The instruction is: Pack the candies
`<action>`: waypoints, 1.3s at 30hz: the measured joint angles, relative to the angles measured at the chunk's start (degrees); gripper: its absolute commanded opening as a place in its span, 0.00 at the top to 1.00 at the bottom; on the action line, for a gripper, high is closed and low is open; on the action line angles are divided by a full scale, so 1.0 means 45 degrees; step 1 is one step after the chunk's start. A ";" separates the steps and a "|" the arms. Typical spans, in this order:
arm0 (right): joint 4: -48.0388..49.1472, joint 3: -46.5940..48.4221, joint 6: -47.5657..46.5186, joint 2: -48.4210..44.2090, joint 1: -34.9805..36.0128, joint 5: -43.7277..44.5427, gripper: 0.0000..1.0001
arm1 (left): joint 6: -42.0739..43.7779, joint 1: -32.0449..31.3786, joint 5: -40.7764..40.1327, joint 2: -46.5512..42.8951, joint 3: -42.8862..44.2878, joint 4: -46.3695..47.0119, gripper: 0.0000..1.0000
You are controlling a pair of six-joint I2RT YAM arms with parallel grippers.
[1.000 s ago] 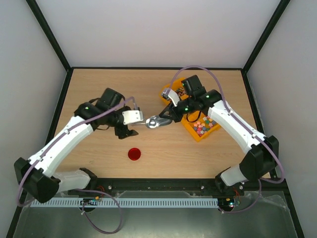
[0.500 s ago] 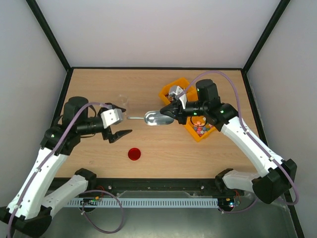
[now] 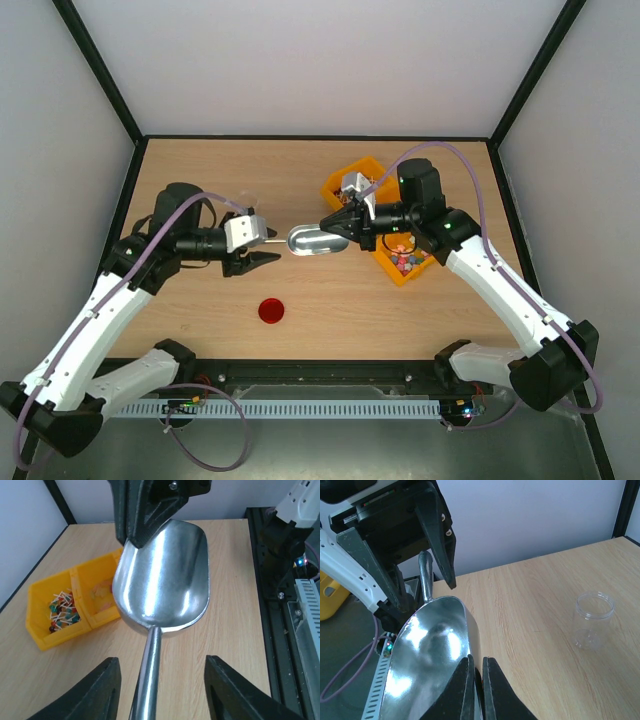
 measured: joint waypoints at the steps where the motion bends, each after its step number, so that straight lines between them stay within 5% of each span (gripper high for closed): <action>1: 0.0010 -0.0005 0.0000 0.0000 0.0005 -0.0039 0.99 | 0.0015 -0.0121 -0.0049 0.0039 0.0029 -0.0010 0.58; 10: 0.0044 -0.0010 -0.0015 0.0000 0.0015 -0.0228 0.99 | 0.0024 -0.0461 -0.0180 0.0437 0.0272 -0.0083 0.73; 21: 0.0107 -0.0073 -0.0058 0.0000 0.0029 -0.0379 0.99 | -0.0321 -0.0461 -0.0155 0.0389 0.0267 0.0068 0.79; 26: 0.0248 -0.0189 -0.0053 0.0000 0.0029 -0.0423 0.99 | -0.0646 -0.0461 -0.0073 0.0389 0.0267 0.0262 0.98; 31: 0.0359 -0.0223 -0.0083 0.0010 0.0024 -0.0685 0.99 | -0.0510 -0.0529 0.0155 0.0287 0.0253 0.0243 0.98; 35: 0.0427 -0.0243 -0.0053 0.0010 0.0024 -0.0699 0.99 | -0.0510 -0.0534 0.0087 0.0277 0.0248 0.0253 0.81; 39: 0.0597 -0.0253 0.0005 0.0010 0.0029 -0.0675 0.99 | -0.0602 -0.0525 -0.0194 0.0272 0.0238 0.0379 0.78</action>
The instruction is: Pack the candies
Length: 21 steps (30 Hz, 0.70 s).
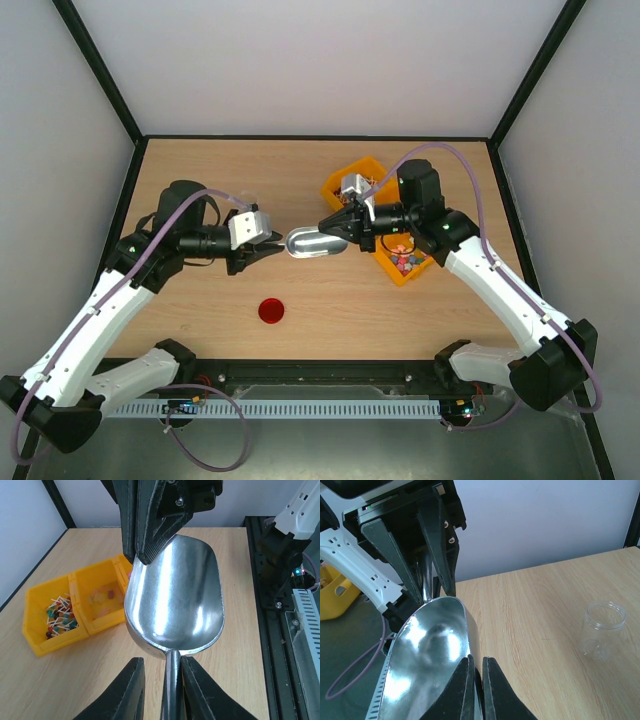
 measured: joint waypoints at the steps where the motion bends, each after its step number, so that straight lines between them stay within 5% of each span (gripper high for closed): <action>1: 0.0029 0.0000 0.0000 0.0000 0.0000 0.0010 0.99 | -0.0024 0.0005 -0.0039 0.0000 0.0000 0.0024 0.79; 12: 0.0199 -0.0010 -0.0029 0.0000 0.0000 0.0058 0.96 | 0.0107 0.0000 0.0019 -0.0005 -0.0068 0.0175 0.98; 17: 0.0423 -0.0063 0.0520 0.0068 -0.0039 0.0461 0.33 | 0.0044 -0.0019 -0.0102 -0.0058 -0.0107 0.0214 0.98; 21: 0.0335 0.0199 0.1423 0.0748 -0.0918 0.0889 0.12 | -0.0515 0.0146 -0.0670 -0.0068 -0.0291 0.0330 0.98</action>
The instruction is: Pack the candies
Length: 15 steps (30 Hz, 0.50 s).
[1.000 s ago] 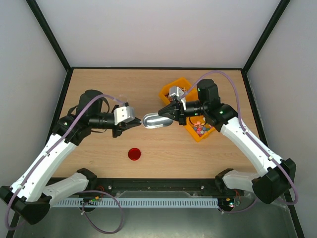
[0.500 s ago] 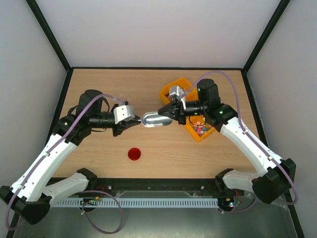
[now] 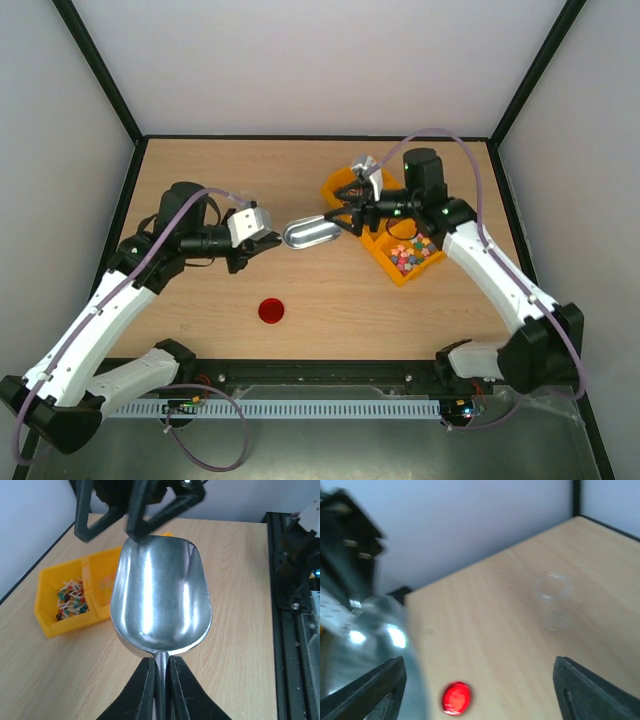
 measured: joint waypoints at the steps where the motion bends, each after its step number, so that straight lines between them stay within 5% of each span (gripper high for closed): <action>1: -0.0136 0.0155 0.0165 0.0316 -0.0393 0.0078 0.08 | -0.0155 0.0029 -0.0141 0.0005 -0.0063 0.0029 0.98; 15: -0.4192 0.4070 -0.2147 0.6460 -0.4537 0.3521 0.07 | -0.1603 0.0466 -0.2812 0.0651 -0.0393 0.0233 0.98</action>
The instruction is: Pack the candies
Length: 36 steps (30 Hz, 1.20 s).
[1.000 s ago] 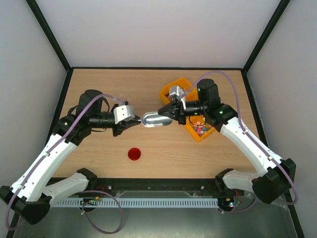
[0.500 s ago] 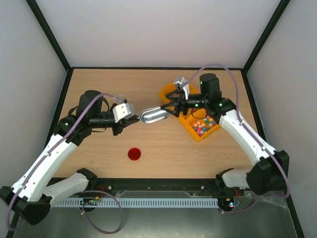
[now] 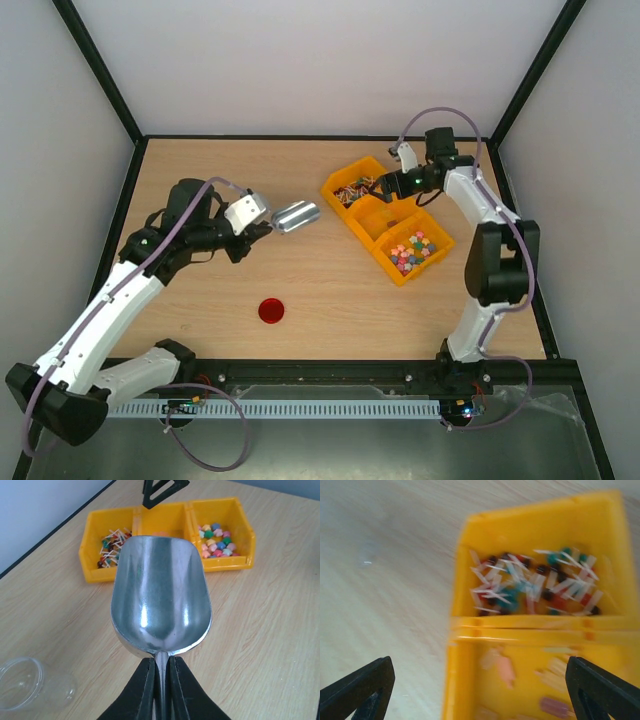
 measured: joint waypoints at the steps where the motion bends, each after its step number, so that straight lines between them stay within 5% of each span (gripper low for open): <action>1: -0.0223 0.0287 -0.0204 0.0486 -0.0189 0.0296 0.08 | -0.0024 0.0039 -0.0107 0.0034 0.0000 -0.0005 0.98; 10: -0.1035 0.2448 -0.1671 0.3385 -0.0865 0.2696 0.20 | -0.0005 0.0151 -0.0835 0.0233 0.0000 -0.0087 0.98; 19: -0.1598 0.3235 -0.2526 0.4323 -0.0811 0.3706 0.46 | 0.0199 0.0151 -0.1083 0.0233 -0.0170 -0.0126 0.98; 28: -0.1462 0.1637 -0.1569 0.3706 -0.0743 0.2968 0.67 | 0.0374 0.0151 -0.1185 0.0248 -0.0301 -0.0180 0.98; 36: -0.0942 -0.0505 -0.1326 0.2351 0.0121 0.2822 0.74 | 0.0520 0.0151 -0.1239 0.0821 -0.0291 -0.0364 0.98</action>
